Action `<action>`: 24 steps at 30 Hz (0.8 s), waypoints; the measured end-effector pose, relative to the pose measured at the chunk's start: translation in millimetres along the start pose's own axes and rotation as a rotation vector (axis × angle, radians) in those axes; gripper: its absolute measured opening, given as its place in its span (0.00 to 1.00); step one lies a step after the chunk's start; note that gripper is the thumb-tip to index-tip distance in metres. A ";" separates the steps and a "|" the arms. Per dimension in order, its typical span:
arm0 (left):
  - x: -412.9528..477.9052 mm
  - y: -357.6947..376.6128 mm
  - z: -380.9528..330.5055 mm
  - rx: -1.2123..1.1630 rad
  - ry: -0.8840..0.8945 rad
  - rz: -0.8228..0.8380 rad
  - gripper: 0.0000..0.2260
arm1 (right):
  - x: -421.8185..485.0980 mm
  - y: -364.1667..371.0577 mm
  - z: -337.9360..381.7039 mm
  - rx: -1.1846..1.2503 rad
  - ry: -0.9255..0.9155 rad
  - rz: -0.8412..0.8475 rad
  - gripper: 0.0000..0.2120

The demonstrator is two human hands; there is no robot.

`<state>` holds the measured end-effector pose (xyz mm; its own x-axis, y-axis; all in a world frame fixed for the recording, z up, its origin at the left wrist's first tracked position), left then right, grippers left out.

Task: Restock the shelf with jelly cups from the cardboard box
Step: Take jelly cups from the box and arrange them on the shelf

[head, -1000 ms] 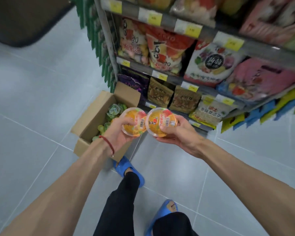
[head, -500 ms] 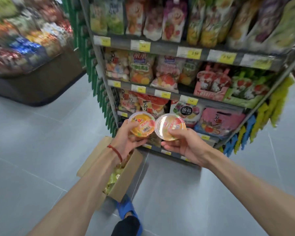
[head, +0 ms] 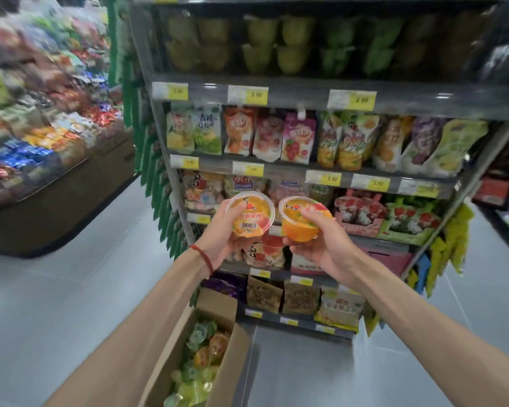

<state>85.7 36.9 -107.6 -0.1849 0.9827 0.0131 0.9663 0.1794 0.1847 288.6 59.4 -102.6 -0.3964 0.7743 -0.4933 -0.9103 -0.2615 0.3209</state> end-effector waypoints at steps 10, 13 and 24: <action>58.4 -23.9 -74.6 0.081 0.055 0.192 0.13 | 27.0 47.6 53.0 -0.091 -0.186 0.078 0.26; 65.6 -24.0 -90.0 0.050 0.055 0.206 0.13 | 29.9 50.9 69.0 -0.165 -0.215 0.050 0.30; 82.9 -11.9 -133.9 -0.025 0.128 0.356 0.22 | 14.4 64.0 132.3 -0.385 -0.425 -0.161 0.35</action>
<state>34.8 109.9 22.8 0.1390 0.9692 0.2033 0.9697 -0.1748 0.1707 240.4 130.0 17.9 -0.2397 0.9635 -0.1192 -0.9643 -0.2506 -0.0861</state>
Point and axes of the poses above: each hand's wrist, its own x-axis towards the middle knuckle, its own y-axis out of the palm, z = x × y, the point moved 2 cm from there along x, towards the middle knuckle, and after that the axes turned 14 degrees about y, right-handed, at the moved point
